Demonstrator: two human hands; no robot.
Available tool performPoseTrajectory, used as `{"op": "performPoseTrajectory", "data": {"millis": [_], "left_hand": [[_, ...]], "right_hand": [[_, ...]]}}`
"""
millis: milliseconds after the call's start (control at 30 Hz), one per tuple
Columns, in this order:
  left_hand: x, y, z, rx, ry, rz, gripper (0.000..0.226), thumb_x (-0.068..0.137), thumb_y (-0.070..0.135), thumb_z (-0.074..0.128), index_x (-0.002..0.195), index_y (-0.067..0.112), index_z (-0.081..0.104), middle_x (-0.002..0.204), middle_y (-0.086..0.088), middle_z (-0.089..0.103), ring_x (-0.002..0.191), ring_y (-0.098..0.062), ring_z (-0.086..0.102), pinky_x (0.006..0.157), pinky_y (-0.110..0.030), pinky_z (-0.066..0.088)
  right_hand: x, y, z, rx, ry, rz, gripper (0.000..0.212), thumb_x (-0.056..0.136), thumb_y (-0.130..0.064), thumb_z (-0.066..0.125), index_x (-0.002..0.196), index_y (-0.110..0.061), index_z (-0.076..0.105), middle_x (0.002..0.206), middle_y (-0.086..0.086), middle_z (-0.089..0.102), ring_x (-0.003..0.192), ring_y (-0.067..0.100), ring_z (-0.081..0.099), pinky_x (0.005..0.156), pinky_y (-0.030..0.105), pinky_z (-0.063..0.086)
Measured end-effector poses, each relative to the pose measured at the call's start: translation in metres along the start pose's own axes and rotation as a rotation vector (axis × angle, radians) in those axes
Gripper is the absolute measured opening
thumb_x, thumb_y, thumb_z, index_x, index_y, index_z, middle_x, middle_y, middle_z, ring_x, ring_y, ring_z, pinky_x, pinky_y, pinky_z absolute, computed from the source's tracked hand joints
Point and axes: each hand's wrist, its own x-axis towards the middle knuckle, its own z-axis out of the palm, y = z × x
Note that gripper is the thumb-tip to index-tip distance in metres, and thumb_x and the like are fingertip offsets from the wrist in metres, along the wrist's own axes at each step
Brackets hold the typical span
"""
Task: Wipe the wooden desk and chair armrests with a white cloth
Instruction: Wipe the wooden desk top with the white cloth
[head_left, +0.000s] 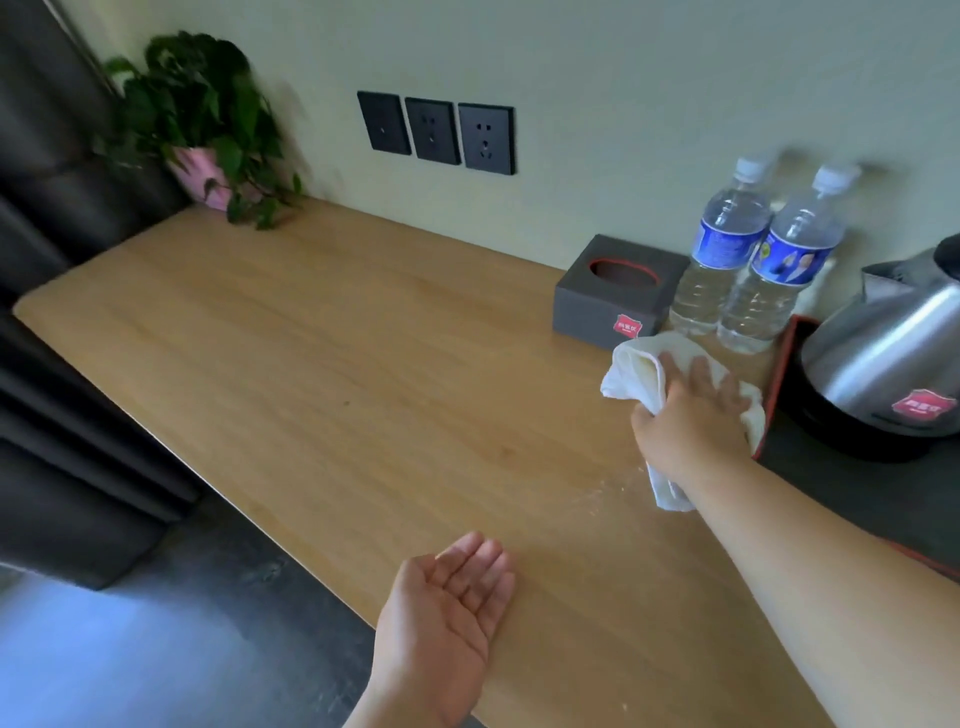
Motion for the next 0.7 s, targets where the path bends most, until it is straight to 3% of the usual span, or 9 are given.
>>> {"op": "performPoseTrajectory", "data": {"millis": [67, 167, 300, 367, 433, 533, 600, 633, 700], "left_hand": [[0.004, 0.0, -0.002, 0.066, 0.003, 0.01, 0.046, 0.104, 0.022, 0.034, 0.095, -0.007, 0.069, 0.073, -0.02, 0.075, 0.06, -0.03, 0.076, 0.06, -0.041, 0.059], [0.009, 0.016, -0.005, 0.174, 0.109, 0.043, 0.04, 0.101, 0.023, 0.039, 0.071, 0.007, 0.059, 0.05, -0.008, 0.055, 0.036, -0.02, 0.052, 0.037, -0.026, 0.045], [0.021, 0.056, -0.011, 0.428, 0.192, 0.157, 0.037, 0.091, 0.025, 0.044, 0.055, 0.019, 0.042, 0.05, -0.002, 0.035, 0.039, -0.018, 0.029, 0.042, -0.026, 0.024], [0.023, 0.065, -0.011, 0.526, 0.218, 0.151, 0.035, 0.083, 0.023, 0.044, 0.048, 0.021, 0.04, 0.051, -0.002, 0.034, 0.04, -0.018, 0.026, 0.042, -0.025, 0.022], [0.022, 0.069, -0.008, 0.57, 0.249, 0.134, 0.029, 0.073, 0.021, 0.043, 0.045, 0.022, 0.039, 0.051, -0.002, 0.034, 0.041, -0.018, 0.025, 0.041, -0.025, 0.021], [0.019, 0.07, -0.002, 0.607, 0.302, 0.126, 0.023, 0.067, 0.021, 0.041, 0.044, 0.022, 0.037, 0.052, -0.001, 0.033, 0.041, -0.018, 0.025, 0.04, -0.025, 0.021], [0.017, 0.071, 0.002, 0.604, 0.326, 0.125, 0.02, 0.068, 0.021, 0.04, 0.048, 0.021, 0.038, 0.052, -0.001, 0.034, 0.04, -0.018, 0.025, 0.04, -0.024, 0.021], [0.016, 0.071, 0.004, 0.597, 0.334, 0.124, 0.018, 0.069, 0.02, 0.04, 0.051, 0.019, 0.039, 0.052, -0.001, 0.035, 0.04, -0.018, 0.026, 0.039, -0.024, 0.022], [0.014, 0.071, 0.005, 0.584, 0.339, 0.113, 0.017, 0.073, 0.02, 0.039, 0.056, 0.017, 0.04, 0.051, -0.001, 0.038, 0.039, -0.017, 0.028, 0.039, -0.024, 0.023]], "right_hand": [[0.0, -0.003, 0.011, 0.023, -0.007, -0.004, 0.072, 0.098, -0.043, 0.048, 0.162, -0.033, 0.017, 0.171, 0.007, 0.014, 0.153, 0.042, 0.01, 0.122, 0.055, 0.008], [-0.014, -0.002, 0.016, 0.086, 0.033, -0.06, 0.062, 0.101, -0.034, 0.046, 0.16, -0.036, 0.029, 0.17, -0.002, 0.021, 0.156, 0.031, 0.012, 0.125, 0.048, 0.007], [-0.079, -0.025, 0.025, 0.35, 0.108, -0.332, 0.049, 0.089, -0.011, 0.065, 0.137, -0.021, 0.064, 0.149, -0.001, 0.058, 0.148, 0.023, 0.039, 0.123, 0.04, 0.023], [-0.117, -0.045, 0.031, 0.441, 0.206, -0.494, 0.049, 0.079, -0.004, 0.073, 0.123, -0.025, 0.069, 0.131, -0.008, 0.068, 0.136, 0.019, 0.053, 0.118, 0.03, 0.029], [-0.146, -0.065, 0.03, 0.532, 0.159, -0.581, 0.053, 0.079, -0.004, 0.066, 0.122, -0.035, 0.065, 0.126, -0.023, 0.063, 0.134, 0.01, 0.051, 0.118, 0.02, 0.022], [-0.163, -0.086, 0.028, 0.818, -0.071, -0.414, 0.042, 0.088, -0.009, 0.063, 0.121, -0.033, 0.072, 0.125, -0.025, 0.068, 0.125, 0.0, 0.058, 0.107, 0.026, 0.043], [-0.157, -0.097, 0.012, 1.0, -0.184, -0.24, 0.015, 0.087, -0.031, 0.057, 0.084, -0.037, 0.07, 0.082, -0.027, 0.07, 0.081, -0.006, 0.067, 0.072, 0.023, 0.051], [-0.147, -0.103, 0.003, 1.037, -0.17, -0.168, 0.021, 0.085, -0.041, 0.052, 0.067, -0.033, 0.06, 0.061, -0.022, 0.064, 0.059, -0.002, 0.061, 0.059, 0.027, 0.047], [-0.12, -0.111, -0.012, 1.056, -0.108, -0.08, 0.028, 0.083, -0.045, 0.048, 0.064, -0.026, 0.052, 0.052, -0.01, 0.059, 0.05, 0.005, 0.057, 0.056, 0.03, 0.043]]}}
